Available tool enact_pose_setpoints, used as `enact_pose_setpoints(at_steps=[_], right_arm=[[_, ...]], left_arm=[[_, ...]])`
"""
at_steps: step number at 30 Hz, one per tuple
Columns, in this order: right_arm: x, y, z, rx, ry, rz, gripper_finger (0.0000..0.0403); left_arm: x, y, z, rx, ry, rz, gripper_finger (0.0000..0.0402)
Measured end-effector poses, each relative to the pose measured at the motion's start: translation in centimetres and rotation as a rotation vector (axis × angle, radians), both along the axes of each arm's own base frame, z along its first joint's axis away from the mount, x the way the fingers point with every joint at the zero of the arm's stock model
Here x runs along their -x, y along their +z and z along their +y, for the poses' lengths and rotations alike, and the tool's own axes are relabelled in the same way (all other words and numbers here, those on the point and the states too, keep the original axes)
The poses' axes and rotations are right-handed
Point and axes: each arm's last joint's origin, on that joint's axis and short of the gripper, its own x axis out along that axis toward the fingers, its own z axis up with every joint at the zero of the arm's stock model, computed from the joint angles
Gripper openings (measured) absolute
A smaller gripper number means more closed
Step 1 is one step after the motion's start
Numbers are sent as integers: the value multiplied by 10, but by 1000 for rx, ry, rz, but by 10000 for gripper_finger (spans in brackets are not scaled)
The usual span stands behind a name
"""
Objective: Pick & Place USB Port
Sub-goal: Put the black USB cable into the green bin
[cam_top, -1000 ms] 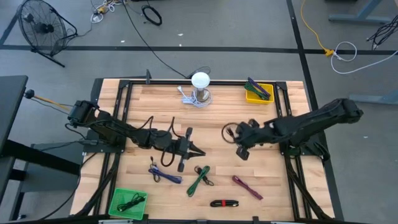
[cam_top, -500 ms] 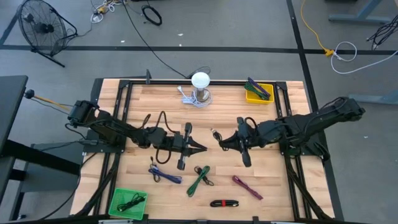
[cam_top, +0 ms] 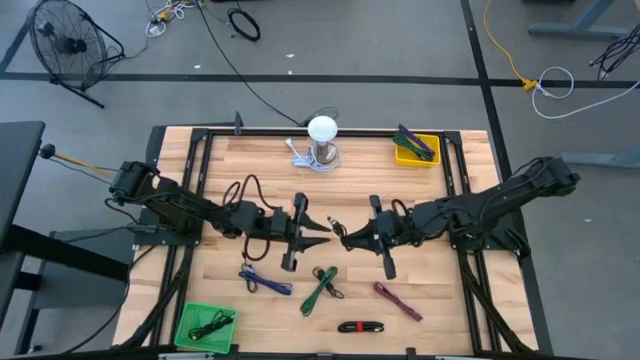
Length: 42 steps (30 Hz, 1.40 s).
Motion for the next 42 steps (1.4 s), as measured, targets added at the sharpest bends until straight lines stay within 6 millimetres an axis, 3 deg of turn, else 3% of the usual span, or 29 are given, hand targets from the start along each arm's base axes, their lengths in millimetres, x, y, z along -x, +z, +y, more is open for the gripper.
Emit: enact_pose_setpoints(at_steps=[6,11,35,40,42], right_arm=[[-13,-3,5,46,11,-73,10],[-21,-8,7,89,-11,-95,10],[-37,-27,8,148,-26,-51,10],[-39,-47,4,201,-75,89,10],[-37,-44,2,175,-110,94,10]], left_arm=[[1,3,0,11,3,-26,159],[1,4,0,18,3,-40,178],[3,5,-1,26,-45,-65,177],[4,14,2,45,-26,-126,177],[4,13,5,46,-18,-122,177]])
